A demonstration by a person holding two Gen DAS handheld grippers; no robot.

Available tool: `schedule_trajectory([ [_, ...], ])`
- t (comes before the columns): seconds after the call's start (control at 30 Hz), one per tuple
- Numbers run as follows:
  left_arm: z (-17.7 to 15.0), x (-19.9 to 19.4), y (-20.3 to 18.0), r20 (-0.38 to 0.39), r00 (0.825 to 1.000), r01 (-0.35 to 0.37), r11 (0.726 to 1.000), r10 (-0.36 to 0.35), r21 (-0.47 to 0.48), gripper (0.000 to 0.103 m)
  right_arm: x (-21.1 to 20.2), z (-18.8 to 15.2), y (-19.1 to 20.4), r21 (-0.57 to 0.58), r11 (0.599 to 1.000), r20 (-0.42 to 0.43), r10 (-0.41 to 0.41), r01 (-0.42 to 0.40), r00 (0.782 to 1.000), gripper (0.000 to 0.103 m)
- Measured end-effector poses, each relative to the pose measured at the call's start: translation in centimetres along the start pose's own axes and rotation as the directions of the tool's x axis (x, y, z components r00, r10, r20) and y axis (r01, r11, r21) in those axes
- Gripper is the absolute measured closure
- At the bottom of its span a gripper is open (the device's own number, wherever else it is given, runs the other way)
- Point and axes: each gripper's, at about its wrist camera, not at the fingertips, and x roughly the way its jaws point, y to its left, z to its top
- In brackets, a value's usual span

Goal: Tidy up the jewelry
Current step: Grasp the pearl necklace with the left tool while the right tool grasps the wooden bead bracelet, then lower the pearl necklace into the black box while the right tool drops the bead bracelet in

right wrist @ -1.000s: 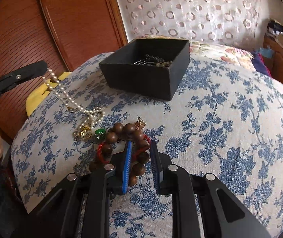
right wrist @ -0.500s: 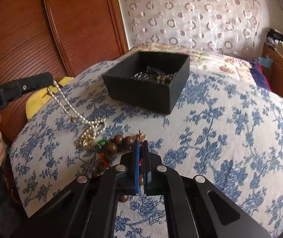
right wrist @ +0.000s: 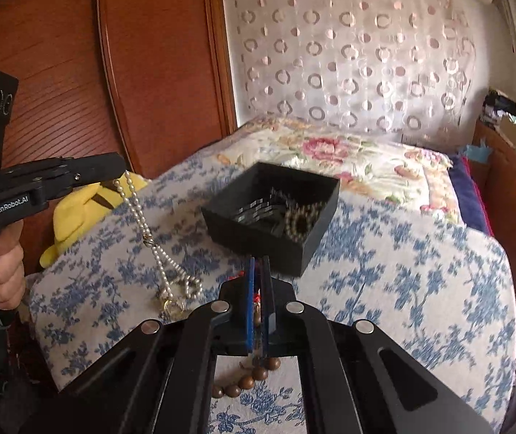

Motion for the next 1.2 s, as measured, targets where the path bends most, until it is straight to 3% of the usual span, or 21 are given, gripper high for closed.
schedule_trajectory([
  [0.8,6.0,-1.4,-1.1,0.103,0.994,-0.032,0.998,0.026,0.058,0.099,-1.2,3.1,-0.4,-0.031,0.999,0.050,-0.030,0.032,0.998,0.100],
  [1.2,10.9,-1.1,-0.8,0.160,0.987,-0.043,0.998,0.033,0.055,0.099,0.0,6.0,-1.2,-0.055,0.998,0.051,-0.001,0.004,0.999,0.100],
])
